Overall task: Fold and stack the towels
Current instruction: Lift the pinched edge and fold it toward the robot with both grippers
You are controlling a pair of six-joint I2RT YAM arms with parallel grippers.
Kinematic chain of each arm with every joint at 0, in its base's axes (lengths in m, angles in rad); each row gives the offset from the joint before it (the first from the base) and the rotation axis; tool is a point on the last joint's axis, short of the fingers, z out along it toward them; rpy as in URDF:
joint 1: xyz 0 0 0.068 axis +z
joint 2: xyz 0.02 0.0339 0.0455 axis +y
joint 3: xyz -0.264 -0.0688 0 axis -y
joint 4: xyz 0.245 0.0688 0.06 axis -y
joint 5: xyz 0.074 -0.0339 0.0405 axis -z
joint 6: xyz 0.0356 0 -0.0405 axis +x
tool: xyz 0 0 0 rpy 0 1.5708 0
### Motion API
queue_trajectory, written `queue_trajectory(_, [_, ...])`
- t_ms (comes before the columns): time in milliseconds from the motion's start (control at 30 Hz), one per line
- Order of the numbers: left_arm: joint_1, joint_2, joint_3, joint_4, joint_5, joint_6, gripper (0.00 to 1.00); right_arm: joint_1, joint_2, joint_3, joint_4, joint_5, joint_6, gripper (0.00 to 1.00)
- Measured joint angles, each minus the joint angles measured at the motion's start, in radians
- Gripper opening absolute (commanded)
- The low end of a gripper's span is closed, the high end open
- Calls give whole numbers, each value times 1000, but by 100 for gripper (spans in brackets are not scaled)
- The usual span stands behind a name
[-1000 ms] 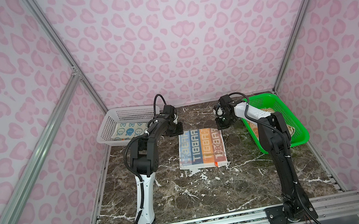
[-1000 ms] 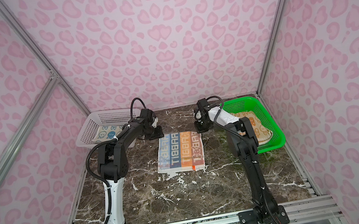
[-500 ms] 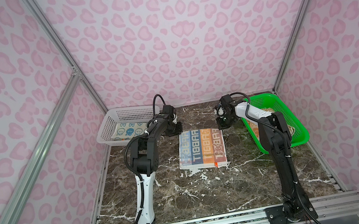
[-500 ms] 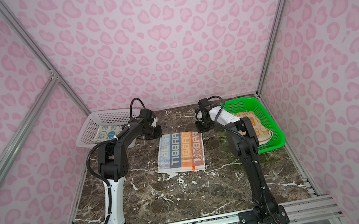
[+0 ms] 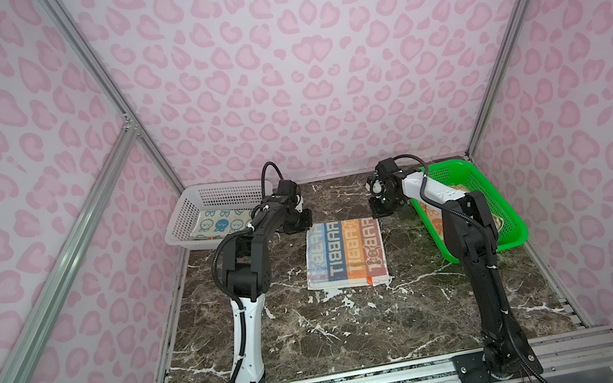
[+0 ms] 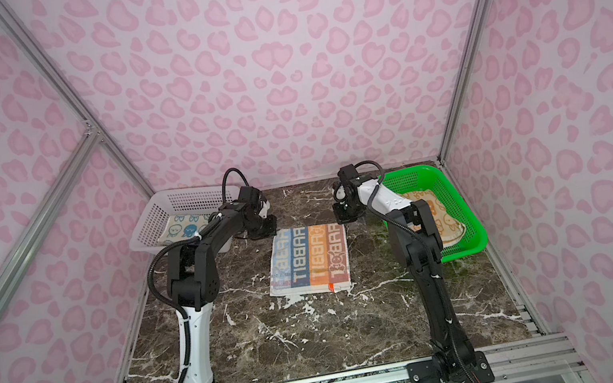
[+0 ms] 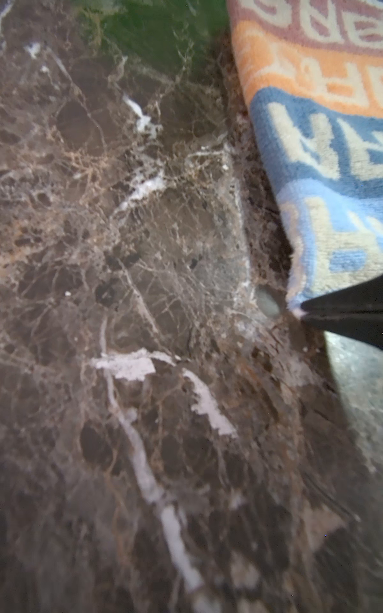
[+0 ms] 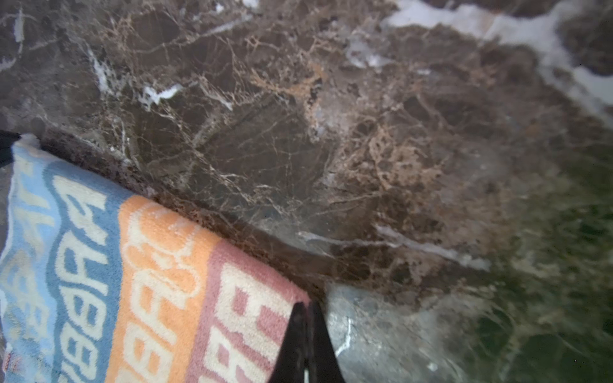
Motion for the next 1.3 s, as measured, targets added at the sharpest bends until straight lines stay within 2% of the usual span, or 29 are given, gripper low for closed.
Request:
queue_trajectory(133, [11,-52,-29,10,-11,-19,3,3,-26,0,-7,-9,0,0])
queue_trajectory(367, [11,-227,-129,66,-31,-30,3,28,-83,-20,-24,-7,8,0])
queue_trajectory(567, [12,-340,-312,121,-37,-62,3,59,-180,-102,-21,-1,20,0])
queue_trajectory(833, [-8,-550,-566,211,-64,-132,3,112,-354,-330,18,14,67,0])
queue_trajectory(1067, [-43,-690,-828,265,-94,-221,3,175,-514,-604,97,27,115,0])
queue_trajectory(1300, [-99,-729,-986,316,-114,-286,3,212,-542,-816,201,36,170,0])
